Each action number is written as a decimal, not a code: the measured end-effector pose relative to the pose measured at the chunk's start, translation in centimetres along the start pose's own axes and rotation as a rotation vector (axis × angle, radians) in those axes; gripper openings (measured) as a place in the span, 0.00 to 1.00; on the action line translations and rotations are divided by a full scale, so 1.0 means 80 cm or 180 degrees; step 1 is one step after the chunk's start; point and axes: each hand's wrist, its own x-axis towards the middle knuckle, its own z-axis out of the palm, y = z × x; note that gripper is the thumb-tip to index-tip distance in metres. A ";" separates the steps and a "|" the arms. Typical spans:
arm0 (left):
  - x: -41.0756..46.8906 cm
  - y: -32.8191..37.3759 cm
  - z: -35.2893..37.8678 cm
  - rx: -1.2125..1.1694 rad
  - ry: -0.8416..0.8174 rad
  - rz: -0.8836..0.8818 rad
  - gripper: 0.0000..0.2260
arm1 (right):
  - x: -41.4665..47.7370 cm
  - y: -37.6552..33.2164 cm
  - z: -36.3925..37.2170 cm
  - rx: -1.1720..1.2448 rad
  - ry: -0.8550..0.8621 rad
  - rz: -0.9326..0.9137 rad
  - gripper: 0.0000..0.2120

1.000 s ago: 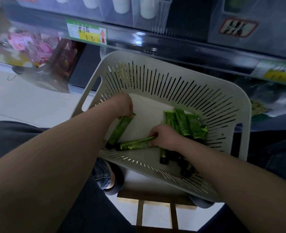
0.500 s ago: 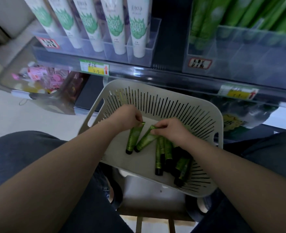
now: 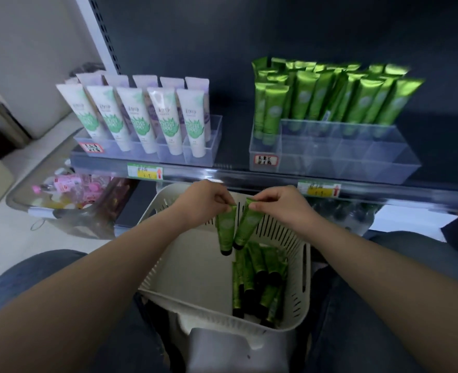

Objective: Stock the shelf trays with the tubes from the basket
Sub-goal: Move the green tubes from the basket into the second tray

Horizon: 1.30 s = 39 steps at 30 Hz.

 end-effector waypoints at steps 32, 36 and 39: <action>0.101 0.236 -0.096 0.0228 0.1210 0.1153 0.05 | 0.024 -0.113 -0.213 0.0303 0.0861 -0.1029 0.03; 0.127 0.242 -0.103 0.0323 0.1265 0.1169 0.07 | 0.049 -0.115 -0.220 0.0283 0.0961 -0.1076 0.03; 0.147 0.242 -0.106 0.0401 0.1341 0.1192 0.08 | 0.067 -0.116 -0.226 0.0227 0.1015 -0.1100 0.04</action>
